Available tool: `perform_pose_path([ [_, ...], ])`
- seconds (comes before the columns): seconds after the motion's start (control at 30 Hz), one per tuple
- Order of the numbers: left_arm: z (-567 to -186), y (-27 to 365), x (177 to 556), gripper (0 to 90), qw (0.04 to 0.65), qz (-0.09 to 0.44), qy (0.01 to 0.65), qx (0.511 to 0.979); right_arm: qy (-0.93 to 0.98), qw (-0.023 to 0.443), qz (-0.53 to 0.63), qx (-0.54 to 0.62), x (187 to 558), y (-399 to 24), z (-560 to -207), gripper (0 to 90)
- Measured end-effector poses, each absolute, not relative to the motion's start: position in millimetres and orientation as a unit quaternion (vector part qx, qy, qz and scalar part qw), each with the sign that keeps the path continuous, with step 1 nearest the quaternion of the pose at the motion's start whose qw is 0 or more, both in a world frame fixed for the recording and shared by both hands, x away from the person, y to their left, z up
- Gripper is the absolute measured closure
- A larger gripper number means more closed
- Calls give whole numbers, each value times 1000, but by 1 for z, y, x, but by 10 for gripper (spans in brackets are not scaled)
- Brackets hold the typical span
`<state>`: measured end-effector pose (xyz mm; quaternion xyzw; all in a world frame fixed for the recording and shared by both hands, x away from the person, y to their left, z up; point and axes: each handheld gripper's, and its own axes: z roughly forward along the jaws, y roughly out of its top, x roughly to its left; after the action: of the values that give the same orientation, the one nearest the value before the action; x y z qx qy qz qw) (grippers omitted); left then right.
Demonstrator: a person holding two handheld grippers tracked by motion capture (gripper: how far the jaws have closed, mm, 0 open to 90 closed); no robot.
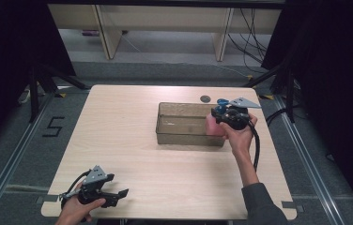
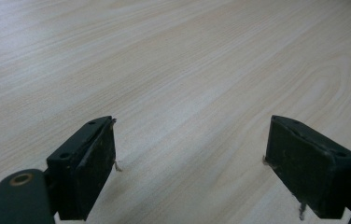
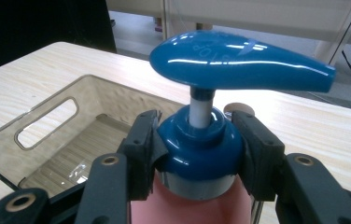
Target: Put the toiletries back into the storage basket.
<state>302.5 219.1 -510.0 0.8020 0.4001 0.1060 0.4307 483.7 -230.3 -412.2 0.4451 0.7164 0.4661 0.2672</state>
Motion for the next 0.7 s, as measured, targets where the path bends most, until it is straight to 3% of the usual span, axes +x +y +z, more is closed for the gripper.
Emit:
perform_pose_path([
  [0.7, -511, 219, 302, 154, 436, 106, 404, 797, 724, 255, 456, 451, 481, -230, -422, 536],
])
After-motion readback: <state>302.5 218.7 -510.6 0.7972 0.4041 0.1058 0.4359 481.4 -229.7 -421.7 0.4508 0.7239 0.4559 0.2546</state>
